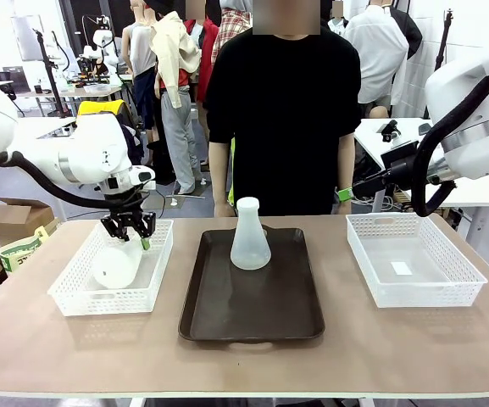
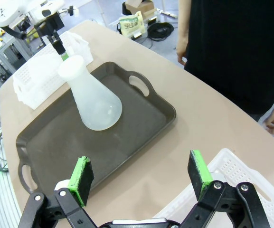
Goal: Prepare the laboratory tools.
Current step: Place the picked Big flask upright in the Handle tray as directed by the person.
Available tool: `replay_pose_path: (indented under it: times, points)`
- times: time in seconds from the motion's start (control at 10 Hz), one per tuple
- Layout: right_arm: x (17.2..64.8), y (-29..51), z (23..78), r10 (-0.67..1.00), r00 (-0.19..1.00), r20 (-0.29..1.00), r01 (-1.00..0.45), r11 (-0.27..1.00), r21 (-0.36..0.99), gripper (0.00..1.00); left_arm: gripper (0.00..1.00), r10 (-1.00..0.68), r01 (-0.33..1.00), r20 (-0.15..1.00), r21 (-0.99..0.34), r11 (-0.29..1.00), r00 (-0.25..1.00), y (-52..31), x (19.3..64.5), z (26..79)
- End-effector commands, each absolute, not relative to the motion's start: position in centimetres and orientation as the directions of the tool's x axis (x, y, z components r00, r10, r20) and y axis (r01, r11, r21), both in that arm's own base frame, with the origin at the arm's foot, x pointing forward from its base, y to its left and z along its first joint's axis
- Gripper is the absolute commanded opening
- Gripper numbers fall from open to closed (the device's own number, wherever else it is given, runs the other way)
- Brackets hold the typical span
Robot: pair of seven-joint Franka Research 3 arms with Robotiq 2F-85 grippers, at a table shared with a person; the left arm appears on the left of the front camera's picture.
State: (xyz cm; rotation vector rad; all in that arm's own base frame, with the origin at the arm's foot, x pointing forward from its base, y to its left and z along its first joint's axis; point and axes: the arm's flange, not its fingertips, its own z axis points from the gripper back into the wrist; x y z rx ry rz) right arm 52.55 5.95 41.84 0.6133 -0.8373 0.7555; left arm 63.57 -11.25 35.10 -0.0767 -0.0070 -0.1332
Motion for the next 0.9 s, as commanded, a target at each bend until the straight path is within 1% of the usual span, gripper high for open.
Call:
replay_pose_path:
  times: [0.0,0.1,0.2,0.5,0.8]
  points:
    - [52.5,5.9,41.8,0.343,0.447,0.826,-0.788,0.588,0.182,1.0,0.0,-0.128,0.128,-0.001,-0.099,0.987,0.992,-9.7,62.3,39.2]
    - [52.5,5.9,41.8,0.343,0.447,0.826,-0.788,0.588,0.182,1.0,0.0,-0.118,0.117,0.001,-0.096,0.988,0.993,-9.1,62.1,41.0]
    - [52.5,5.9,41.8,0.343,0.447,0.826,-0.788,0.588,0.182,1.0,0.0,-0.105,0.103,-0.005,-0.126,0.987,0.995,-8.4,61.6,42.9]
    - [52.5,5.9,41.8,0.343,0.447,0.826,-0.788,0.588,0.182,1.0,0.0,-0.112,0.122,0.081,-0.136,0.983,0.99,-7.5,60.3,47.2]
    - [52.5,5.9,41.8,0.343,0.447,0.826,-0.788,0.588,0.182,1.0,0.0,-0.111,0.136,0.145,-0.179,0.974,0.983,-7.1,58.5,49.6]
